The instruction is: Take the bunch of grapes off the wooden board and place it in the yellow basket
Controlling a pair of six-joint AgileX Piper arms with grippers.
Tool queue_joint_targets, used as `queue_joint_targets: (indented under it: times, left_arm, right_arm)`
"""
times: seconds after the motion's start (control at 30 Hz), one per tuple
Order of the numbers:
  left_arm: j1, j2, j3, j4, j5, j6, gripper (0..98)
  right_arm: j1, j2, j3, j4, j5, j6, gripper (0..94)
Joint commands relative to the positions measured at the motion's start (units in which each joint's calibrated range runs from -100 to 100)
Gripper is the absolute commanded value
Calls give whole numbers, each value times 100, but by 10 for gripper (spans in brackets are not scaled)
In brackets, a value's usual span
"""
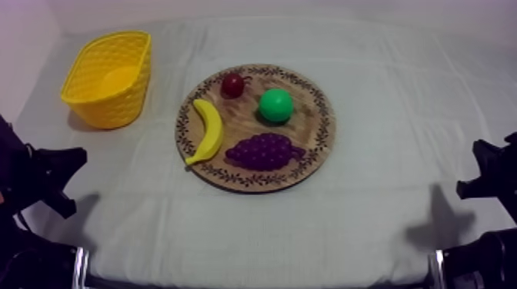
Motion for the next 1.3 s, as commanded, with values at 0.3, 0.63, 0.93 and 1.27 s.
queue_joint_targets:
  times: [0.3, 0.63, 0.93, 1.27]
  left_arm:
    - [278, 2410, -2880, 344, 1790, -1053, 0]
    - [693, 4174, -4866, 184, 3333, -1118, 0]
    - [1465, 5640, -6333, -256, 4380, -883, 0]
    - [2104, 7228, -7500, -410, 4950, -651, 0]
  right_arm:
    - [2, 0, -4, -2, 0, -1, 3]
    - [2, 0, -4, -2, 0, -2, 3]
    - [2, 0, -4, -2, 0, 0, 3]
    - [2, 0, -4, -2, 0, 1, 3]
